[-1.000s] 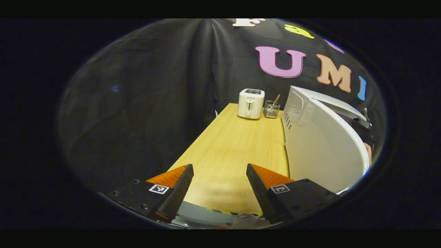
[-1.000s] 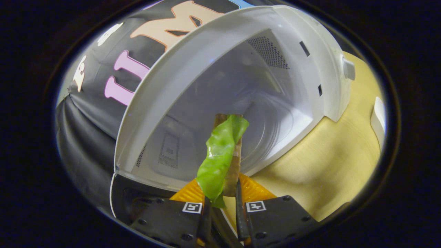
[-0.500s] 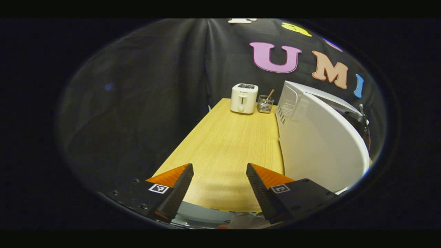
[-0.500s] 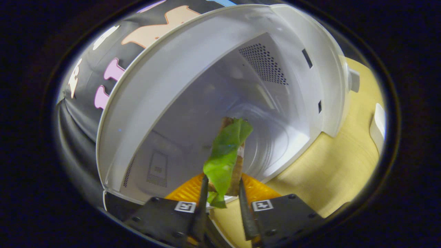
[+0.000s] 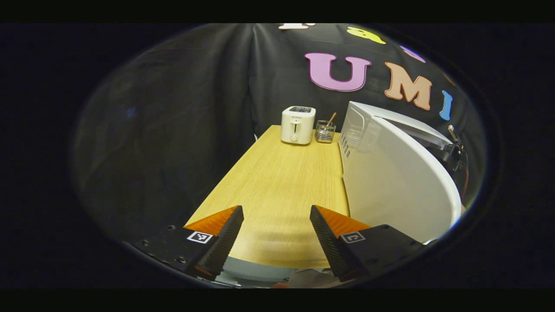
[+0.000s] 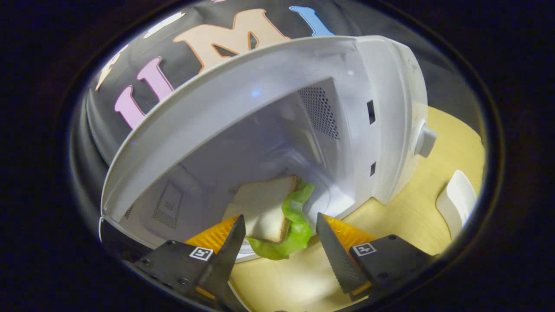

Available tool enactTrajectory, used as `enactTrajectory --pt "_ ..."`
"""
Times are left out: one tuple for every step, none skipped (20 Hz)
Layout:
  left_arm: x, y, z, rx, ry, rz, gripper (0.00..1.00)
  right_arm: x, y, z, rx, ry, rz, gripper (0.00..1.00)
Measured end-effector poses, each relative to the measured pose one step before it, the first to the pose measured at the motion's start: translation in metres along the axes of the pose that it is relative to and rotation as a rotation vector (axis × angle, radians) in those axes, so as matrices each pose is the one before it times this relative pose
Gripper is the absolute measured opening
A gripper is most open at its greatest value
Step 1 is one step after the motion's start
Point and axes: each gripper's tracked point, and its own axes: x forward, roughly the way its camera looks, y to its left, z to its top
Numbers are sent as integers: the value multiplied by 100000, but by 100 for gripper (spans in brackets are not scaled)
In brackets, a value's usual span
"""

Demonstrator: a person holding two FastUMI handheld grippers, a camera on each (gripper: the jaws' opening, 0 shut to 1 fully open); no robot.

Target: Open the microwave oven with the left hand, put the food in, and close the microwave oven.

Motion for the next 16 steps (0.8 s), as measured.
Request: enactTrajectory --pt "-70 -61 -30 -524 226 8 91 -540 -79 266 -2286 -848 401 91" --pt "-34 -128 -39 -682 -59 -155 91 -632 -53 188 -2459 -634 155 91" --pt "-52 -185 -38 -637 136 -380 91 -735 -32 256 -2098 -610 411 91" --pt "-16 -167 -119 -421 142 -377 91 -855 11 42 -1775 -75 448 91" --pt "-119 -182 32 -123 133 -363 91 -962 -25 -20 -1826 635 709 91" --pt "-140 -79 -28 98 -95 -324 92 -1010 1 -147 -2136 731 827 99" --pt "-118 -155 32 144 -99 -454 92 -1242 -49 121 -2412 124 876 99" --pt "-97 -167 -110 173 -61 -942 89 -1084 21 155 -1922 -682 824 99" --pt "-60 -276 -65 79 583 -1336 91 -1179 -4 238 -1948 -571 777 99" --pt "39 -479 3 -115 428 -1450 89 -1246 -2 130 -1985 -134 729 99" --pt "-219 -359 -102 -119 336 -1623 89 -1323 -106 73 -1898 -138 530 99" --pt "-179 -420 5 -87 82 -1441 87 -1349 50 101 -2140 -132 1114 99" --pt "-100 -461 27 60 106 -1648 80 -1238 -100 -9 -2444 200 651 100" --pt "-94 -352 -161 542 -142 -780 73 -1192 -112 -138 -1897 438 612 100" --pt "-141 -197 81 1054 -223 -413 59 -1136 -23 -146 -1064 495 824 100" --pt "-108 -238 111 1409 -309 -97 53 -1081 -65 -69 -306 247 589 100"
